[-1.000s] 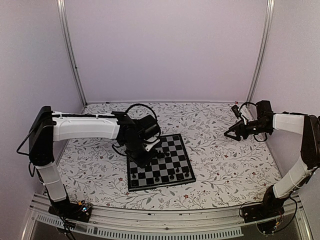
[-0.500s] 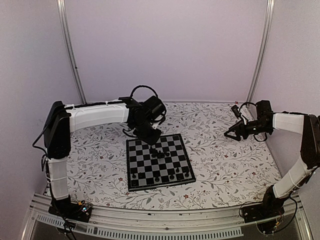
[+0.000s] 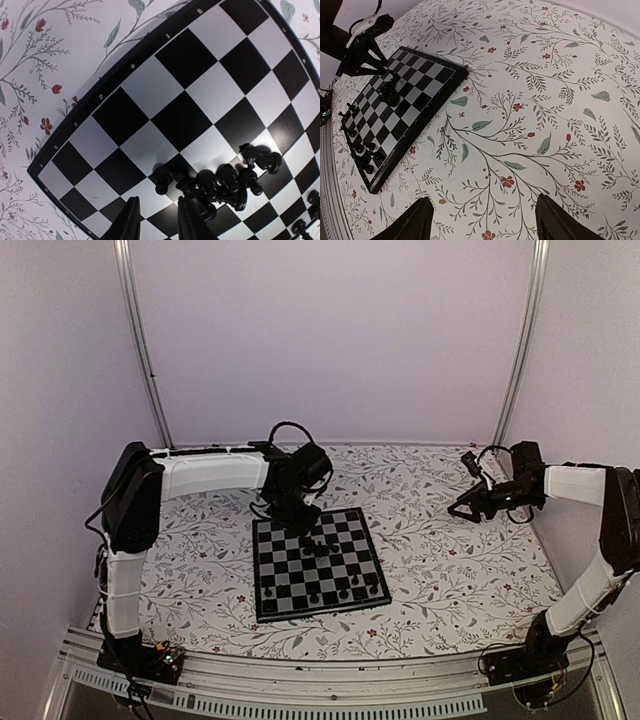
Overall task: Set up the chess pieces on the board
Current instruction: Pick up the chess piece from the chessboard.
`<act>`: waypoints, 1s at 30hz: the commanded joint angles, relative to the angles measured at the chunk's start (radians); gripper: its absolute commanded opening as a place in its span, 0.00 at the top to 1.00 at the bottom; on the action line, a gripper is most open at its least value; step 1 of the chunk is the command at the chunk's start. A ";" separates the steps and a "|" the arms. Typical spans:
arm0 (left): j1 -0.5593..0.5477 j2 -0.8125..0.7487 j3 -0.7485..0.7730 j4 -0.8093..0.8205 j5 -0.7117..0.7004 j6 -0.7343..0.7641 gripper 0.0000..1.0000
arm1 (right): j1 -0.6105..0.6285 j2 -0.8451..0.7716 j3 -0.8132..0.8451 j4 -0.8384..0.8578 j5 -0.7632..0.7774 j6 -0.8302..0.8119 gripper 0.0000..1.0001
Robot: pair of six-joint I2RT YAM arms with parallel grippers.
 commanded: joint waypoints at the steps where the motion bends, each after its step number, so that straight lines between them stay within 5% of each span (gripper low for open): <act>1: 0.023 0.033 0.022 0.002 -0.014 -0.003 0.73 | 0.007 0.015 0.028 -0.013 -0.002 -0.015 0.26; 19: 0.037 0.073 0.019 0.044 0.019 0.022 0.76 | 0.007 0.024 0.030 -0.022 -0.005 -0.019 0.26; 30: 0.029 -0.028 -0.017 0.015 -0.020 -0.021 0.93 | 0.006 0.024 0.031 -0.026 -0.009 -0.021 0.26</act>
